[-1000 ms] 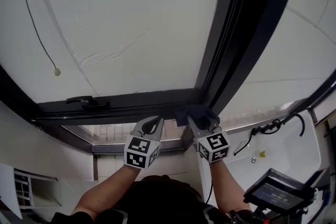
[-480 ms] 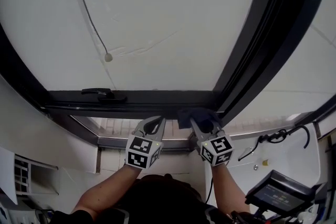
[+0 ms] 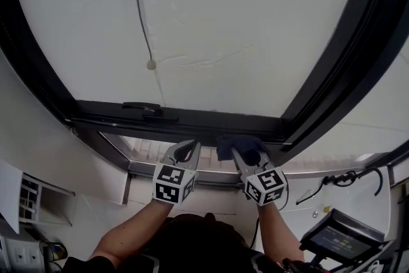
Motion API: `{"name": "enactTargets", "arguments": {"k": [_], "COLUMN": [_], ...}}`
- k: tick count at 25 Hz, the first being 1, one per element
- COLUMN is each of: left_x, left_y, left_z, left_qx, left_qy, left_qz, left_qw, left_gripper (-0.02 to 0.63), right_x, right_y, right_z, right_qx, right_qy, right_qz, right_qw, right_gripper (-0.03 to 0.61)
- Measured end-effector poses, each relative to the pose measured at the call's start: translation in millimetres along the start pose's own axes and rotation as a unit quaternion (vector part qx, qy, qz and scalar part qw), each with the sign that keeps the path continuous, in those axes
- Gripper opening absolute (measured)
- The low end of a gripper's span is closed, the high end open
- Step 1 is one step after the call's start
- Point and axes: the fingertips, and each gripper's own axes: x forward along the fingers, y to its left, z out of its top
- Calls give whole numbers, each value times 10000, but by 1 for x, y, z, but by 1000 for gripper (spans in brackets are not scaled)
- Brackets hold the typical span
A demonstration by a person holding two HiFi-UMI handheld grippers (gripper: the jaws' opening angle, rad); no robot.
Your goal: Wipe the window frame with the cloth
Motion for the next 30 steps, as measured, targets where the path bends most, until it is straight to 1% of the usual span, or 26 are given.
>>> {"name": "enactTargets", "arguments": {"k": [7, 13, 23, 30], "left_x": [-23, -45, -86, -110], "left_y": [37, 61, 110, 137], "left_z": [-4, -7, -18, -20], "left_qx": [-161, -202, -385, -481], "left_qy": [6, 19, 41, -40], "left_qz": [332, 535, 1032, 1289], "left_qw": [9993, 9984, 9939, 9905], "left_gripper": [-6, -6, -6, -6], "right_x": [31, 53, 93, 118], "right_y": [36, 63, 113, 142], "right_z": [3, 5, 10, 12], "right_qx": [-43, 36, -47, -62], "right_qy": [113, 122, 178, 196], "right_qz": [363, 563, 1021, 1220], "right_qw": [9993, 9983, 9946, 9923], "right_gripper": [69, 69, 69, 69]}}
